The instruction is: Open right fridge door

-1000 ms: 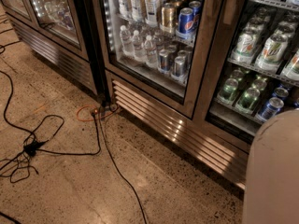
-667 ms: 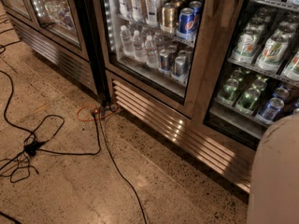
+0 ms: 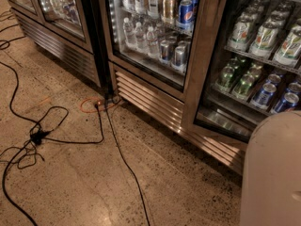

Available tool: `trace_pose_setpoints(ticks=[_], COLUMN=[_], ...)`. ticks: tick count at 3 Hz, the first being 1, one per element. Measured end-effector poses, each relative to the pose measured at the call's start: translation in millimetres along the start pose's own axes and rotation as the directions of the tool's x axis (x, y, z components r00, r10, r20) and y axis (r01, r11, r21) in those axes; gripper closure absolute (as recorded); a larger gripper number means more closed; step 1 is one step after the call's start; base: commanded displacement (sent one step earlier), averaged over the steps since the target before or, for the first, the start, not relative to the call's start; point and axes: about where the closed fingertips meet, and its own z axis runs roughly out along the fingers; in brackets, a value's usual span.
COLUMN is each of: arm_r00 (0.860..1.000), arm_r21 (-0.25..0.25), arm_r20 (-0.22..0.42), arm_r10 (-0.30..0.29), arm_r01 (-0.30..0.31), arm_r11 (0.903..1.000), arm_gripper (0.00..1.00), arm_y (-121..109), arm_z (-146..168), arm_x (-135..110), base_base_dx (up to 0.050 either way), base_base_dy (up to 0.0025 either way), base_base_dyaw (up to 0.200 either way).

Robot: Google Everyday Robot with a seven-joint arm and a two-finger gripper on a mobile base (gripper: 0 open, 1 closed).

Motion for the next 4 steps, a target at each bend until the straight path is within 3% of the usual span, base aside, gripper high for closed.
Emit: trace_pose_setpoints(ticks=[3,4], arm_r00=[0.999,0.999], arm_r21=[-0.039,-0.039], arm_r20=[0.027,0.027], arm_r10=[-0.026,-0.027], arm_r01=[0.028,0.028], arm_r11=[0.9989,0.9988], arm_gripper=[1.0,0.81], arm_y=[5.8,6.4], arm_z=[20.8,17.8], arm_x=[-4.1,-1.5], base_base_dx=[0.0,0.0], base_base_dy=[0.0,0.0], base_base_dyaw=[0.0,0.0])
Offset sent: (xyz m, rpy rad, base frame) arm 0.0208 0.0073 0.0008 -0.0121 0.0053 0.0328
